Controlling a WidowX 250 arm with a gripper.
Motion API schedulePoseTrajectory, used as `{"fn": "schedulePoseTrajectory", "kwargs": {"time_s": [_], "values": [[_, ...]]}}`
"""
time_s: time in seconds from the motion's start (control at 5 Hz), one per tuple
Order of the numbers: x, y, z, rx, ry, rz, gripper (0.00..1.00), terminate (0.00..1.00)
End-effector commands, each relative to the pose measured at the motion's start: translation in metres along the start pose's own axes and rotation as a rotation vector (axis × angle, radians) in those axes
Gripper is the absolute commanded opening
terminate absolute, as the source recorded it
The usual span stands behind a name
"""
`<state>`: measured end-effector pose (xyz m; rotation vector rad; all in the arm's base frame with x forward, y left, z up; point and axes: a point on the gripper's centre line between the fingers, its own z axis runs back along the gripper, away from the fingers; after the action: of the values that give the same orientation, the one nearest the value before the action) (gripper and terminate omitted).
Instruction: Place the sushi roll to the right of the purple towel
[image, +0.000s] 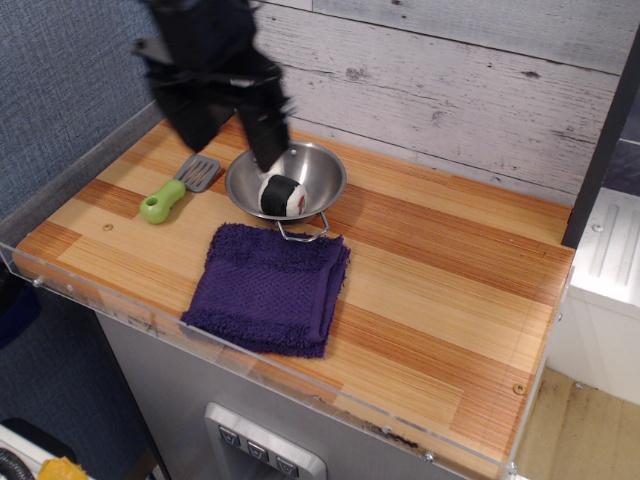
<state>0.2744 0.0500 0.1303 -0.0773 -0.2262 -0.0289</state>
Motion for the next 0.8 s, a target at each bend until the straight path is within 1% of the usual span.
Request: {"fn": "schedulePoseTrajectory", "kwargs": {"time_s": [0.0, 0.2, 0.4, 0.6], "values": [[0.052, -0.005, -0.004, 0.052, -0.067, 0.012, 1.0, 0.0], [0.061, -0.004, -0.017, 0.075, -0.091, -0.006, 1.0, 0.0], [0.068, 0.003, -0.032, 0.061, -0.125, 0.001, 1.0, 0.0], [0.067, 0.016, -0.045, 0.086, -0.087, 0.023, 1.0, 0.0]]}}
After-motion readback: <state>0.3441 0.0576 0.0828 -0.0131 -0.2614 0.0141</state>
